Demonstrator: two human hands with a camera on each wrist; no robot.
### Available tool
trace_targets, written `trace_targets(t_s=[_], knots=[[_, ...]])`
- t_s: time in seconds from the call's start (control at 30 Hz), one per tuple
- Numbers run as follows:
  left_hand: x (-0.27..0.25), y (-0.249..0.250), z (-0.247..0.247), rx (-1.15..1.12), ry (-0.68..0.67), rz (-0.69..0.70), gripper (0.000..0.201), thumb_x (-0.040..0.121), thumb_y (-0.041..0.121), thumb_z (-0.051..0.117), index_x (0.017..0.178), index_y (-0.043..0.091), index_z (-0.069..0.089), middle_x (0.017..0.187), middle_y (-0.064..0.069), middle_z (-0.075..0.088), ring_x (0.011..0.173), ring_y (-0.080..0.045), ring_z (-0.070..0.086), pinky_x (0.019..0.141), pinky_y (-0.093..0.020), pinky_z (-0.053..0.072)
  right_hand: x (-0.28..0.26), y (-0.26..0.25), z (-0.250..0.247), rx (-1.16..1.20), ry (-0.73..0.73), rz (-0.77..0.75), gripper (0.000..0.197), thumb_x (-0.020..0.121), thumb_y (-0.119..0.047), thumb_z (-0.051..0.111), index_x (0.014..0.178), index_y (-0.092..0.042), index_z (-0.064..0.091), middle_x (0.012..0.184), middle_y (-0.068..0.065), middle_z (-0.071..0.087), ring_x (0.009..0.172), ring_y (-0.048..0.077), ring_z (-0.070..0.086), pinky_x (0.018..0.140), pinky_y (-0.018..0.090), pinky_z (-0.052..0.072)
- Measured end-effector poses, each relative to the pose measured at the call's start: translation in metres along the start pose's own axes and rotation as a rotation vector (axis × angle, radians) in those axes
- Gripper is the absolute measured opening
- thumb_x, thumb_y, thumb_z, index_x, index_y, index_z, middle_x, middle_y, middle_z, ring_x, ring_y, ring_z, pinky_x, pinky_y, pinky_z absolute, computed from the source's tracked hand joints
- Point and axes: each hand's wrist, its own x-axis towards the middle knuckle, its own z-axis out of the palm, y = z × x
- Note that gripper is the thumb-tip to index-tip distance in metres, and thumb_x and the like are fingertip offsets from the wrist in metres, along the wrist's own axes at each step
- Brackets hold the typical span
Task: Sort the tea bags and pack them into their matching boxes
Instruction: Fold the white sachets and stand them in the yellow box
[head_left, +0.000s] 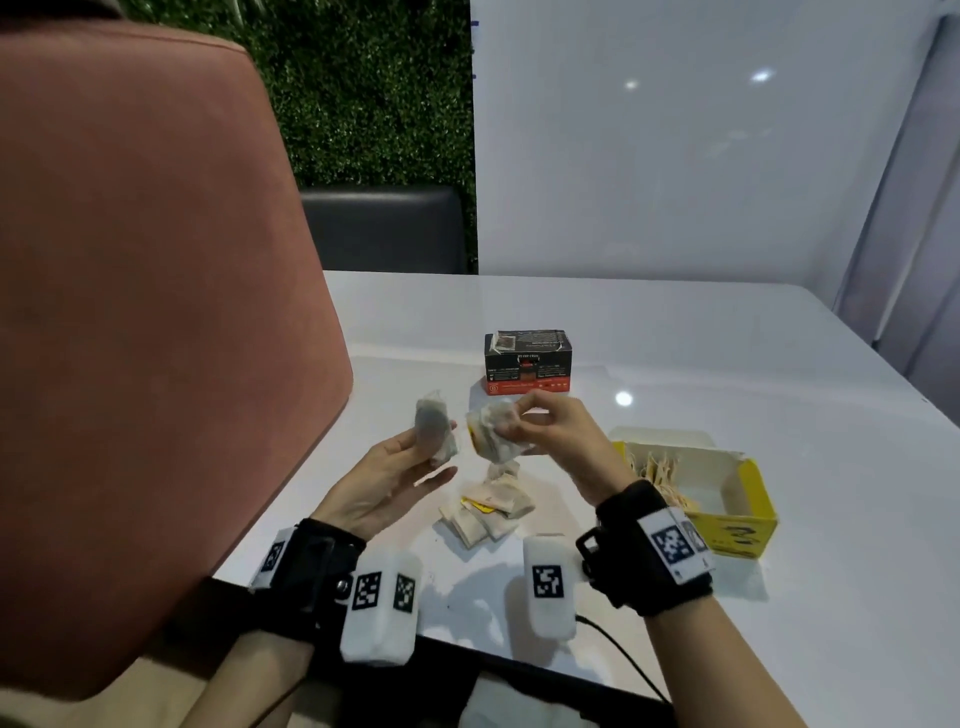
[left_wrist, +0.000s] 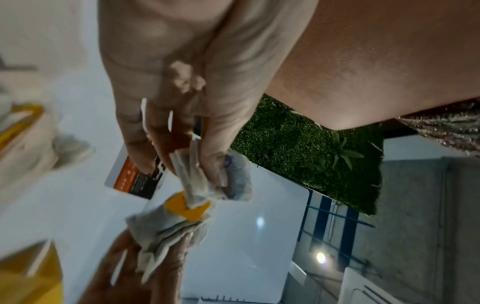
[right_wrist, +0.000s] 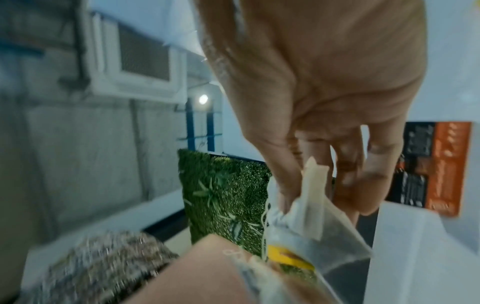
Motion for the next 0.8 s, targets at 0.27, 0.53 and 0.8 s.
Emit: trace_targets(t_s=[0.27, 0.53, 0.8], knots=[[-0.011, -0.019, 0.015, -0.091, -0.073, -0.028, 0.048, 0.049, 0.02, 0.087, 0.09, 0.0, 0.073, 0.096, -0.014, 0.072, 0.088, -0.021, 0.07, 0.074, -0.03, 0.058, -0.023, 0.013, 0.005, 0.368, -0.008, 0.177, 0.006, 0.087, -0.006, 0.06, 0.083, -0.007, 0.056, 0.083, 0.012, 0.066, 0.072, 0.021, 0.066, 0.068, 0.03, 0.058], [-0.018, -0.029, 0.015, 0.048, 0.103, 0.044, 0.028, 0.073, 0.011, 0.062, 0.099, 0.0, 0.068, 0.094, -0.012, 0.073, 0.087, -0.019, 0.069, 0.087, -0.032, 0.055, -0.033, 0.018, 0.007, 0.291, 0.146, 0.177, 0.012, 0.091, -0.008, 0.057, 0.098, -0.002, 0.05, 0.095, 0.023, 0.066, 0.071, 0.031, 0.066, 0.057, 0.035, 0.06], [-0.022, -0.023, 0.018, -0.016, 0.132, -0.026, 0.017, 0.089, -0.001, 0.05, 0.094, -0.007, 0.065, 0.084, -0.013, 0.073, 0.076, -0.014, 0.071, 0.069, -0.02, 0.058, -0.038, 0.015, 0.008, -0.005, 0.146, 0.007, 0.02, 0.081, 0.008, 0.061, 0.1, 0.003, 0.056, 0.099, 0.017, 0.062, 0.073, 0.025, 0.069, 0.061, 0.023, 0.057]])
